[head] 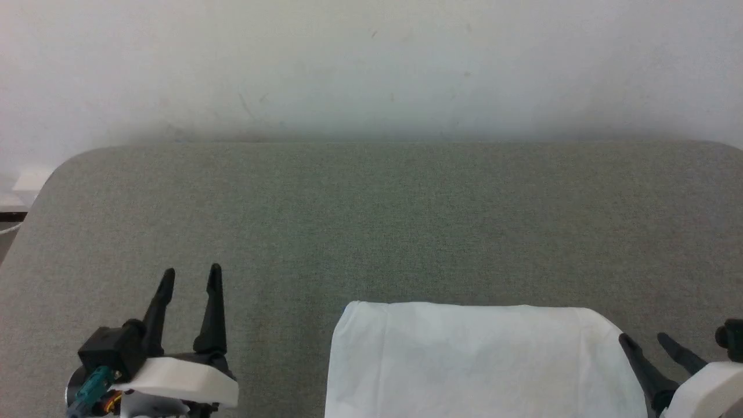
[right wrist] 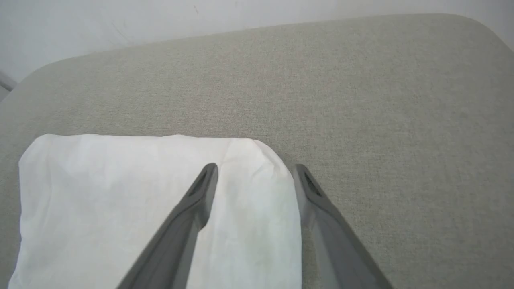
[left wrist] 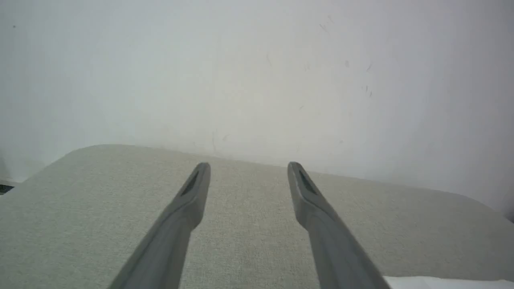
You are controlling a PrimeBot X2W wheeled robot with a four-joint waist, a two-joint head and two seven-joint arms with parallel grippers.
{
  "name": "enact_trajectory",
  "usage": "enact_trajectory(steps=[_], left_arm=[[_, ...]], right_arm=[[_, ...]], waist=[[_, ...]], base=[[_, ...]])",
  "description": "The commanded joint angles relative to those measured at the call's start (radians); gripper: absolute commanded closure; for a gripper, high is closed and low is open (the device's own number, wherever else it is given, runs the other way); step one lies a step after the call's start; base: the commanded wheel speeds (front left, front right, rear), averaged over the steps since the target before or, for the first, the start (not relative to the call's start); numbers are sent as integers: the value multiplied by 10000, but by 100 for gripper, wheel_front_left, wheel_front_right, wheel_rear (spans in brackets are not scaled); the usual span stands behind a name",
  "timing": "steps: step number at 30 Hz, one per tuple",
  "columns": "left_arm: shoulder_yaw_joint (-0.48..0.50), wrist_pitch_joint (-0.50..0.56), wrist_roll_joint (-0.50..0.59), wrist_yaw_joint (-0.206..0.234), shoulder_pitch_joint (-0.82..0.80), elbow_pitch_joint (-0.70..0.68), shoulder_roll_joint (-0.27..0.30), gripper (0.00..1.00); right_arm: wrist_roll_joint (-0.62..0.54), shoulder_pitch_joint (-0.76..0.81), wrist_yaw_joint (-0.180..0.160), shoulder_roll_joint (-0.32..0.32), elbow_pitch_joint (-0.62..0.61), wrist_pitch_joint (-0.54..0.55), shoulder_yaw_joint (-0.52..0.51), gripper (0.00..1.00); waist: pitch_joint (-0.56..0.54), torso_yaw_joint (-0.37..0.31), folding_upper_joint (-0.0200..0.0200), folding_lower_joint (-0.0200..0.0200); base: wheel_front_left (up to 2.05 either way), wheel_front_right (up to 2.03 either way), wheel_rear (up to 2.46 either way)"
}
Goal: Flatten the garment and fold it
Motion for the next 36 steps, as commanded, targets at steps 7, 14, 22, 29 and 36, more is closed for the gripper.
enact_trajectory(steps=[7, 14, 22, 29, 36], left_arm=[[1924, -56, 1834, -448, 985, -696, -1438, 0], [2684, -57, 2810, -1460, 879, -487, -2367, 0], [3178, -58, 3412, -2249, 487, -279, -2991, 0], [3440, -58, 3693, -2524, 314, -160, -3210, 0], [3500, -58, 3805, -2647, 375, 13, -3295, 0]], right_arm=[[-933, 260, -17, 1661, 1073, 14, -1160, 0], [-1172, 99, -17, 2282, 2070, 586, -1381, 0], [-1118, -272, -17, 2486, 3150, 815, -624, 0], [-863, -436, -17, 2419, 3728, 855, 425, 100], [-876, -821, -17, 1931, 3691, -18, -86, 100]], waist=[[404, 143, -1, 0], [841, 325, -1, 0], [1380, 489, -1, 0], [1631, 556, -1, 0], [1424, 473, -1, 0]], base=[[0, 0, 0], [0, 0, 0], [0, 0, 0], [0, 0, 0], [0, 0, 0]])
